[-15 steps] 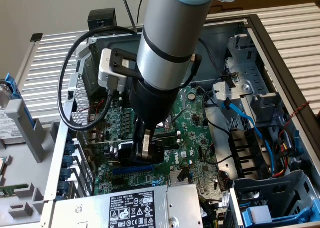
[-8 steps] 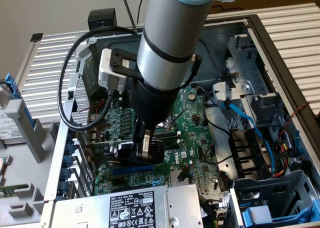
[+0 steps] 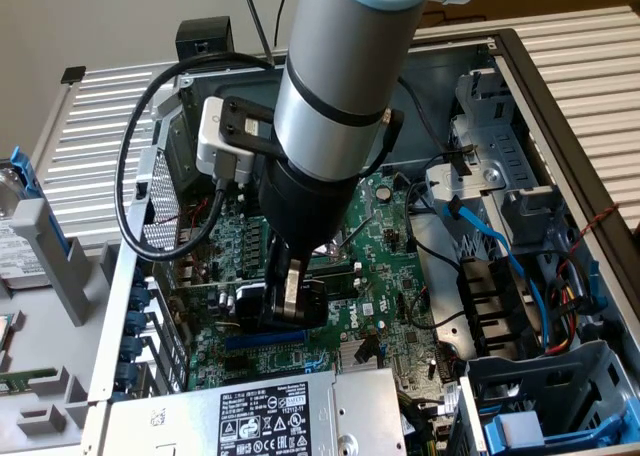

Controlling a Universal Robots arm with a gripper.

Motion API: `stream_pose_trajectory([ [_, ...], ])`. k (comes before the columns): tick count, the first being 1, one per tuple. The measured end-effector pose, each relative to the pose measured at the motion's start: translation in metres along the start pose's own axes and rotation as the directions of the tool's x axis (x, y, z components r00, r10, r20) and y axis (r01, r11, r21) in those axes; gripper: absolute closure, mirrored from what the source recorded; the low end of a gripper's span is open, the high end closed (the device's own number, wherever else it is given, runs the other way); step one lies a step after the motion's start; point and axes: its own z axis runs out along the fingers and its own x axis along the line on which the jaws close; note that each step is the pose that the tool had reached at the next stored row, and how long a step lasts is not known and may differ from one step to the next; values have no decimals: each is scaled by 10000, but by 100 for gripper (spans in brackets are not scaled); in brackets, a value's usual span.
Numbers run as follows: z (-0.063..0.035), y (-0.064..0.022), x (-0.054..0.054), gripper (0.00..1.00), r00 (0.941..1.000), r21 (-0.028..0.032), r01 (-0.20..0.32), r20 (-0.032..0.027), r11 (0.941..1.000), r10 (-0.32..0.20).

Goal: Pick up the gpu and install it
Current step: 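Insert the gpu into the slot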

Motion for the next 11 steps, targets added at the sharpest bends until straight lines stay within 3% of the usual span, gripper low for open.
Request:
stream_pose_trajectory([
  [11,2,-1,-1,71,10000,0,26,-8,10000,-26],
])
